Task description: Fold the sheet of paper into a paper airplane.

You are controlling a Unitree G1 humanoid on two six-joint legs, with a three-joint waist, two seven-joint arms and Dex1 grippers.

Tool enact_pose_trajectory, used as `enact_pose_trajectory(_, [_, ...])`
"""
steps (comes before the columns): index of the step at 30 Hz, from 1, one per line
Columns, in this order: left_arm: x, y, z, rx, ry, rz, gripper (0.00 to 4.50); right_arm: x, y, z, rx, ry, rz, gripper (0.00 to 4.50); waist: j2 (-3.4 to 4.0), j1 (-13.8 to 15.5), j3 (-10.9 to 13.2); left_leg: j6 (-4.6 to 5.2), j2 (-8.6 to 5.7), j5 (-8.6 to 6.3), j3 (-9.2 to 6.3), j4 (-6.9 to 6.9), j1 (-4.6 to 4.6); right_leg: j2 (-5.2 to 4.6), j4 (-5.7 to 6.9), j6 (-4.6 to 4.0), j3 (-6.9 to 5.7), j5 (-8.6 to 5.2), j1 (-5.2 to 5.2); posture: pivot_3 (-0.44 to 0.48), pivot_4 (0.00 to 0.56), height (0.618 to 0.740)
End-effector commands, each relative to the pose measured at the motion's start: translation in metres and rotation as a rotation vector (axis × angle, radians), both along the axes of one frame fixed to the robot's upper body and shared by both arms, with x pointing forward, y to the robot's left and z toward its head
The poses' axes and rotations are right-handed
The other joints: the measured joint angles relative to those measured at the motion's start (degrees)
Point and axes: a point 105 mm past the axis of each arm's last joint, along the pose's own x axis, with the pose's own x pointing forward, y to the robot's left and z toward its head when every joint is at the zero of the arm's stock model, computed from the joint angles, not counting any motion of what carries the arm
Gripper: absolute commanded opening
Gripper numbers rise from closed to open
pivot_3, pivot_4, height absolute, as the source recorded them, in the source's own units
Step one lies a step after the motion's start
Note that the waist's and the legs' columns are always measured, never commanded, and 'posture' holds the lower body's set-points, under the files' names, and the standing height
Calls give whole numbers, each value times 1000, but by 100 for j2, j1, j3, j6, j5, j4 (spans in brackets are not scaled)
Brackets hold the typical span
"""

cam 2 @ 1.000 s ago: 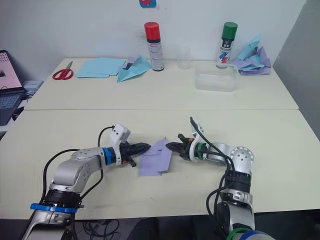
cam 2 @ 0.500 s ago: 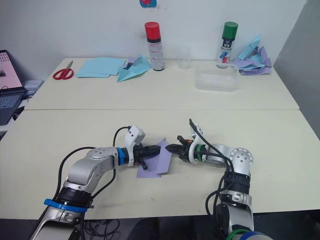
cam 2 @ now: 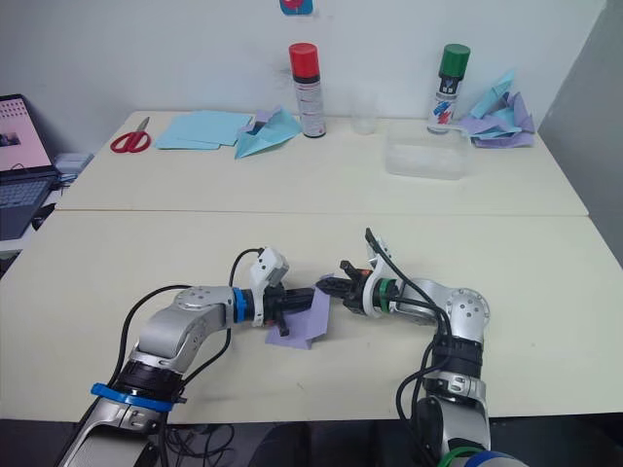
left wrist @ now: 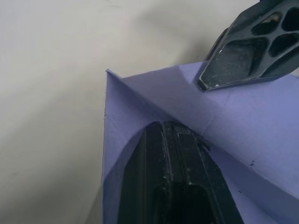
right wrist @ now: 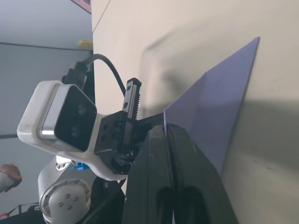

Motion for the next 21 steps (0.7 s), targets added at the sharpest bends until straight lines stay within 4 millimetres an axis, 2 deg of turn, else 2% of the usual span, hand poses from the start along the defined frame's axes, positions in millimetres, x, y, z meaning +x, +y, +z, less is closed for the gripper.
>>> enact_pose_trajectory(1, [-1,6,-14,46,35,13,0,-3,6,16,62,-52,15,928,0,-1,0,0,0,0,0,0,1,0,1,0,0,0,0,0,150,740])
enact_pose_trajectory(5, [1,14,-14,56,33,41,0,-2,6,16,74,-33,2,2328,0,-3,-1,0,2,0,-1,1,7,0,8,0,-1,0,2,0,150,740])
enact_pose_trajectory(13, [-6,24,-21,74,44,62,0,-2,6,13,83,-2,-12,2328,-1,-61,-1,0,3,0,5,8,21,2,49,-1,10,-1,-3,0,150,740])
enact_pose_trajectory(16, [-7,26,-21,73,46,76,0,-2,8,15,106,3,-13,1771,0,-86,-2,1,7,1,1,8,27,10,62,-3,9,-2,-3,0,150,740])
enact_pose_trajectory(21, [-9,28,-22,78,47,83,0,-5,11,20,134,4,1,29,-1,-112,-2,1,9,1,-1,9,31,15,70,-4,10,-3,-3,0,150,740])
